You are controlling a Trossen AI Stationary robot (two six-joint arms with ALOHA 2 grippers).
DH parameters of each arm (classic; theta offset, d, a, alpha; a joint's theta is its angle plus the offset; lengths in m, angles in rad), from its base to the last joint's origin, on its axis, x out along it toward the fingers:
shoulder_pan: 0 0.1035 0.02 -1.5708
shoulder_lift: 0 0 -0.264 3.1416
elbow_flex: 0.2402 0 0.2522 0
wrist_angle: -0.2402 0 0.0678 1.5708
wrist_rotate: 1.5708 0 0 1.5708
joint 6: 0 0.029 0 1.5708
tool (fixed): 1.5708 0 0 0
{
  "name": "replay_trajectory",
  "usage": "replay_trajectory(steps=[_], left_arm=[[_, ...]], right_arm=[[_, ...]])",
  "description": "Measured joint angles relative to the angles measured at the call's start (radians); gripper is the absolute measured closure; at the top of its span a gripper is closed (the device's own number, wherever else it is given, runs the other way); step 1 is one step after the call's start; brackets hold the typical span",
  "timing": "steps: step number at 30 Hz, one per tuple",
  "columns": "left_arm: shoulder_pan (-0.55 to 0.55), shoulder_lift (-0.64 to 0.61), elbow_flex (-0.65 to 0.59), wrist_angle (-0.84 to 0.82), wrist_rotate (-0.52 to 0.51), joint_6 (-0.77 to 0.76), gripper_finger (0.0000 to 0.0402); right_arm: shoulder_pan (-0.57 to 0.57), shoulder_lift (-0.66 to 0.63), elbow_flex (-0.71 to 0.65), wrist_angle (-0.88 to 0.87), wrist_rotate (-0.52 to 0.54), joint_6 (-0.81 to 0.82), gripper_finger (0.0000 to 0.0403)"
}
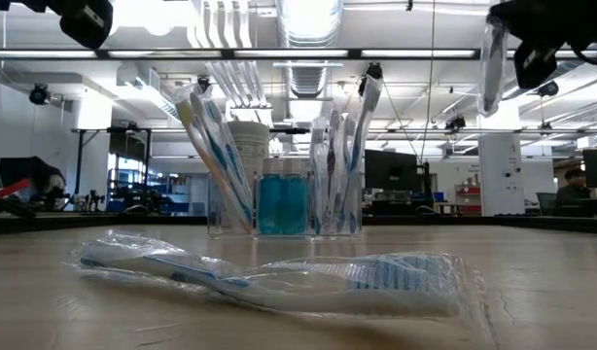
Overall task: Pick & Place toothbrushing station
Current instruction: Put the purple toothbrush into the transparent organizer
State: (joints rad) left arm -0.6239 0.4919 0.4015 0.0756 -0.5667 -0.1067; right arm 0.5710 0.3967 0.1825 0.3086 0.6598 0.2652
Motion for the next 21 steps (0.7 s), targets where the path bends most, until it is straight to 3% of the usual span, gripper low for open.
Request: replay_trajectory(steps=[5, 9, 16, 21], left_arm=[[0.000, 0.000, 0.000, 0.000, 0.000, -0.001, 0.0392], [0.000, 0.000, 0.000, 0.000, 0.000, -0.001, 0.0391], [0.000, 0.000, -0.045, 0.045, -0.008, 0.000, 0.0395], [0.000, 0.001, -0.068, 0.067, -0.009, 0.001, 0.0392]], right_arm=[[0.000, -0.022, -0.022, -0.006, 0.068, 0.008, 0.0390], [-0.005, 0.030, 0.007, 0.038, 0.078, 0.006, 0.0390], [-0.005, 0.344, 0.206, 0.075, 0.050, -0.065, 0.0390], [-0.013, 0.612, 0.404, 0.142, -0.035, -0.228, 0.0390]])
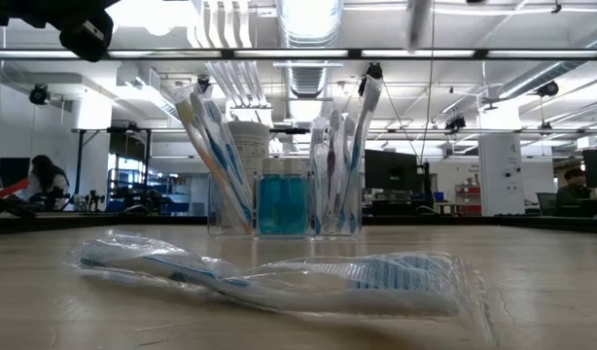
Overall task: Pick & Place toothbrushing station
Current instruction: Put the purple toothbrush into the transparent organizer
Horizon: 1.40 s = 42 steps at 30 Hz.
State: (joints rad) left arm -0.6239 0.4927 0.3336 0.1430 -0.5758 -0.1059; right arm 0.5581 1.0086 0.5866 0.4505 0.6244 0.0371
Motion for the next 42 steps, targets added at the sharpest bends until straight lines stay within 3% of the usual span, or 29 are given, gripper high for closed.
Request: replay_trajectory(steps=[7, 15, 21, 33, 42], left_arm=[[0.000, 0.000, 0.000, 0.018, 0.000, -0.001, 0.0393], [0.000, 0.000, -0.003, 0.017, 0.000, -0.007, 0.0393], [0.000, 0.002, -0.013, 0.017, -0.001, -0.003, 0.0391], [0.000, 0.002, -0.013, 0.022, -0.015, -0.023, 0.0391], [0.000, 0.002, -0.013, 0.022, -0.017, -0.024, 0.0395]], right_arm=[[-0.113, 0.259, 0.179, 0.081, -0.010, -0.040, 0.0390], [-0.212, 0.478, 0.193, 0.264, 0.221, 0.001, 0.0390], [-0.240, 0.568, 0.193, 0.264, 0.343, 0.051, 0.0390], [-0.298, 0.699, 0.192, 0.250, 0.347, 0.229, 0.0390], [-0.298, 0.710, 0.192, 0.143, 0.344, 0.303, 0.0390]])
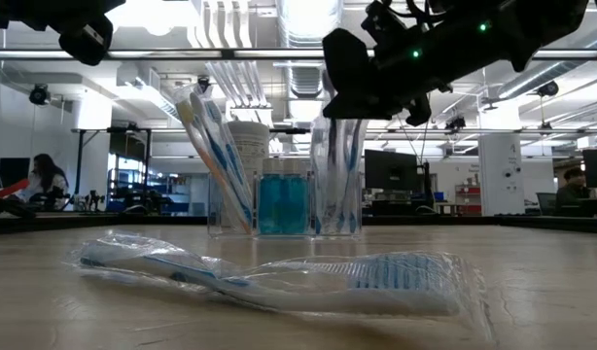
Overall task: Pick & Place toothbrushing station
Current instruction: Put the purple toothbrush into the transparent organizer, then put the blue toothbrush into the transparent organizer
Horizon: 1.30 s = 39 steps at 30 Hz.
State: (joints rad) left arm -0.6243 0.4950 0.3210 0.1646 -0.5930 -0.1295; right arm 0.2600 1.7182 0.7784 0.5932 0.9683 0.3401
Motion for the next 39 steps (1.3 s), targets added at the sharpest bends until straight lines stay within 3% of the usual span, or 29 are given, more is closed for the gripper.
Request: replay_trajectory(steps=[4, 9, 17, 24, 31, 35, 39], left_arm=[[0.000, 0.000, 0.000, 0.000, 0.000, 0.000, 0.0389], [0.000, 0.000, 0.000, 0.000, 0.000, -0.001, 0.0387], [0.000, 0.000, 0.000, 0.000, 0.000, -0.001, 0.0386], [0.000, 0.000, 0.000, 0.000, 0.065, 0.020, 0.0387], [0.000, 0.022, 0.000, 0.013, 0.228, 0.011, 0.0387], [-0.001, 0.093, 0.001, 0.059, 0.277, -0.053, 0.0389], [-0.001, 0.243, 0.039, 0.065, 0.325, -0.084, 0.0398]], right_arm=[[0.000, -0.001, 0.000, -0.018, -0.019, -0.012, 0.0384], [-0.004, -0.001, 0.000, -0.021, -0.098, -0.050, 0.0346], [-0.005, -0.044, 0.000, -0.014, -0.077, -0.064, 0.0276], [0.005, -0.143, 0.000, -0.013, -0.084, -0.128, 0.0246], [0.079, -0.283, -0.001, -0.016, -0.101, -0.251, 0.0242], [0.170, -0.407, -0.017, -0.016, -0.220, -0.367, 0.0260], [0.260, -0.525, -0.070, -0.020, -0.341, -0.390, 0.0296]])
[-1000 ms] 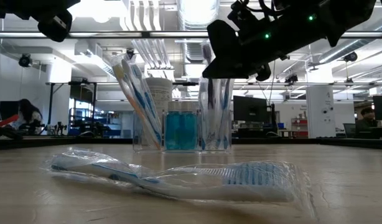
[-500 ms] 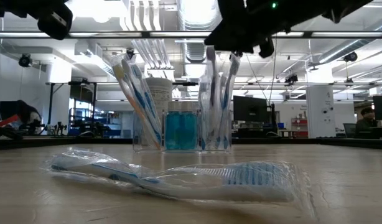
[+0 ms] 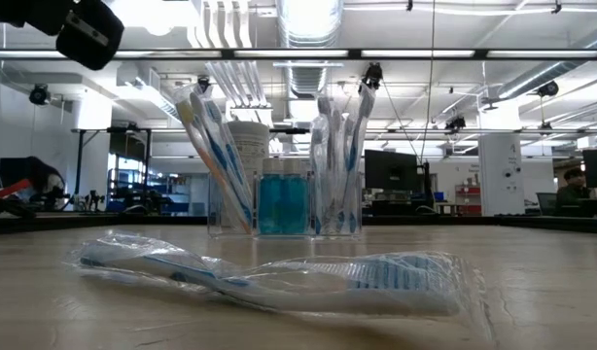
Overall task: Pick & Place toothbrushing station
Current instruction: Put the blue toothbrush into the transparent organizer
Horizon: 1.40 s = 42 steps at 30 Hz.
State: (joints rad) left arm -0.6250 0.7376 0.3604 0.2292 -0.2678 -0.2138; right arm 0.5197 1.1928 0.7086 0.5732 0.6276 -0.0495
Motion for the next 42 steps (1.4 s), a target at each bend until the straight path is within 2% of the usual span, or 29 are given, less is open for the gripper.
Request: replay_trajectory(steps=[7, 10, 15, 22, 26, 31, 36, 42], left_arm=[[-0.001, 0.333, 0.175, 0.005, 0.123, 0.014, 0.0387], [-0.009, 0.474, 0.270, -0.023, 0.152, 0.041, 0.0382], [-0.009, 0.682, 0.492, -0.297, 0.155, 0.051, 0.0348], [-0.004, 0.930, 0.756, -0.603, 0.143, 0.077, 0.0259], [0.006, 1.025, 0.843, -0.716, 0.067, 0.116, 0.0210], [0.037, 1.093, 0.880, -0.738, 0.078, 0.128, 0.0171], [0.054, 1.136, 0.880, -0.745, 0.175, 0.143, 0.0161], [0.062, 1.177, 0.879, -0.740, 0.134, 0.176, 0.0168]], right_arm=[[0.080, -0.166, -0.175, -0.001, 0.024, 0.099, 0.0380], [0.084, -0.186, -0.258, 0.017, 0.021, 0.177, 0.0390], [0.082, -0.174, -0.349, 0.062, 0.019, 0.300, 0.0390], [0.082, -0.088, -0.387, 0.148, 0.026, 0.327, 0.0390], [0.082, -0.043, -0.354, 0.152, 0.029, 0.329, 0.0390], [0.082, 0.003, -0.298, 0.150, 0.029, 0.284, 0.0390], [0.082, 0.020, -0.259, 0.147, 0.028, 0.250, 0.0390], [0.082, 0.020, -0.239, 0.148, 0.028, 0.219, 0.0390]])
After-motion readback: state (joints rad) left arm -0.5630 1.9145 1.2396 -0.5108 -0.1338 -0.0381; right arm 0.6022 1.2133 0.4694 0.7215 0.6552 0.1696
